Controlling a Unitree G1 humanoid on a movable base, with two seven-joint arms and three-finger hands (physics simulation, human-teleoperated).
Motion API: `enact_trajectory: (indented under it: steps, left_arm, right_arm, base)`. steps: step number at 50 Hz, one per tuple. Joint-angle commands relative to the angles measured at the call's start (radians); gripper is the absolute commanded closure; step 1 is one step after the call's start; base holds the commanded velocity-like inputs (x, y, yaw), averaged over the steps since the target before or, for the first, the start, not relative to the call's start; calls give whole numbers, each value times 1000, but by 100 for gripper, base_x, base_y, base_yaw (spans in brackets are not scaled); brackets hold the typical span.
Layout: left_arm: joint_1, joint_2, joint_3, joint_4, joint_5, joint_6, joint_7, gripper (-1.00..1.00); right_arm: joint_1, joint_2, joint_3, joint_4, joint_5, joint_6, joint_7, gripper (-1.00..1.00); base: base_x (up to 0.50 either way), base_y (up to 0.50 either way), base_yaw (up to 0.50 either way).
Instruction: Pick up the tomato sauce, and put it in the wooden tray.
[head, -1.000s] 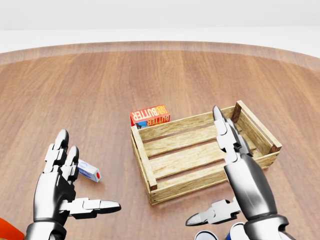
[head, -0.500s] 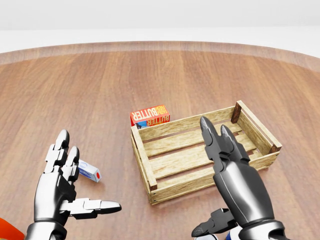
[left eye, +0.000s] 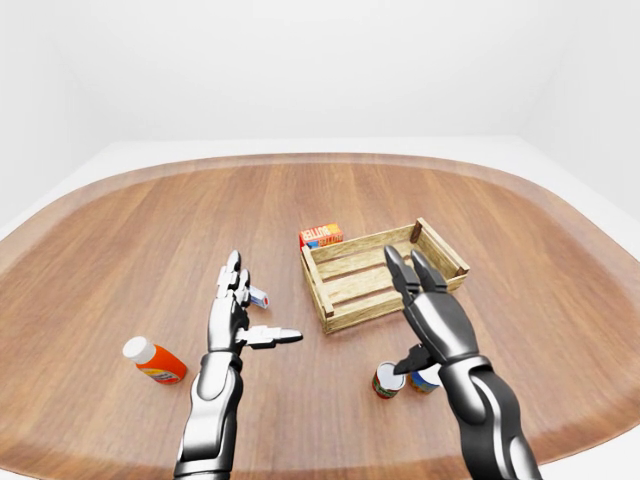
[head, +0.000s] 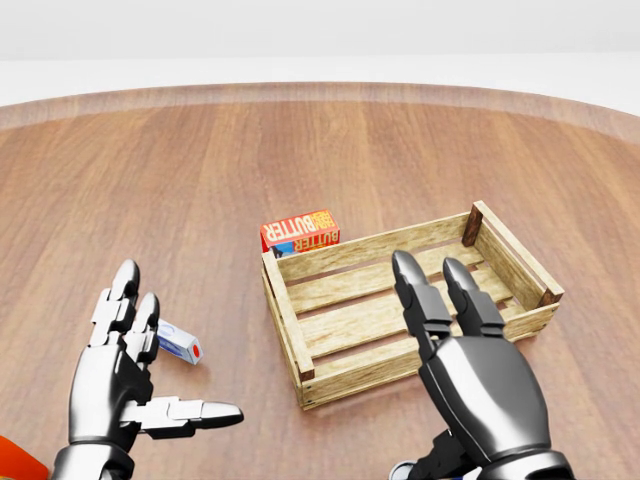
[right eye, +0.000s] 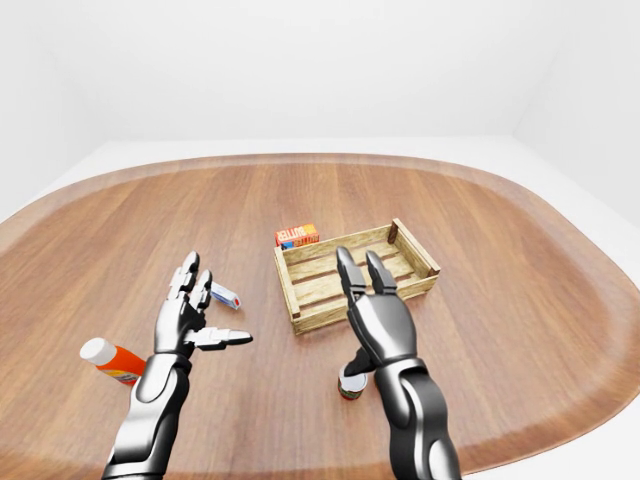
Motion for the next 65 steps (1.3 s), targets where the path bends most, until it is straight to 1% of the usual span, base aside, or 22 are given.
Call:
enact_trajectory:
  steps: [1, 6, 13, 21, 29, 36, 44, 51, 65]
  left_arm:
    - [0, 0, -1, 2, 1, -1, -1, -100]
    - [-1, -1, -2, 4, 2, -2, 0, -100]
    - [0, 0, -1, 4, 1, -3, -1, -100]
    - [-1, 0, -1, 6, 0, -3, -1, -100]
    - [0, -1, -3, 7, 2, -3, -1, -100]
    - [-1, -1, -4, 9, 4, -3, 0, -100]
    - [-2, -2, -5, 13, 5, -5, 0, -100]
    - [-1, -2, -7, 14, 7, -6, 1, -100]
    - [1, -2, -7, 14, 8, -9, 0, -100]
  right_arm:
    - [16, -8, 10, 9, -94, -27, 4, -100]
    - [21, -7, 12, 25, -111, -38, 2, -100]
    - [26, -10, 17, 37, -139, -43, 8, -100]
    - [27, -13, 19, 28, -158, -50, 40, -100]
    - [47, -22, 3, 14, -169, -77, 66, -100]
    - [85, -17, 13, 14, -182, -85, 65, -100]
    - [116, -34, 11, 47, -188, -86, 46, -100]
    - [144, -35, 5, 54, -197, -86, 33, -100]
    - [143, -34, 0, 91, -199, -86, 13, -100]
  base:
    - [0, 0, 0]
    - [0, 0, 0]
    - [0, 0, 0]
    - [0, 0, 0]
    - [0, 0, 0]
    - [0, 0, 0]
    - [0, 0, 0]
    - [0, 0, 0]
    - [0, 0, 0]
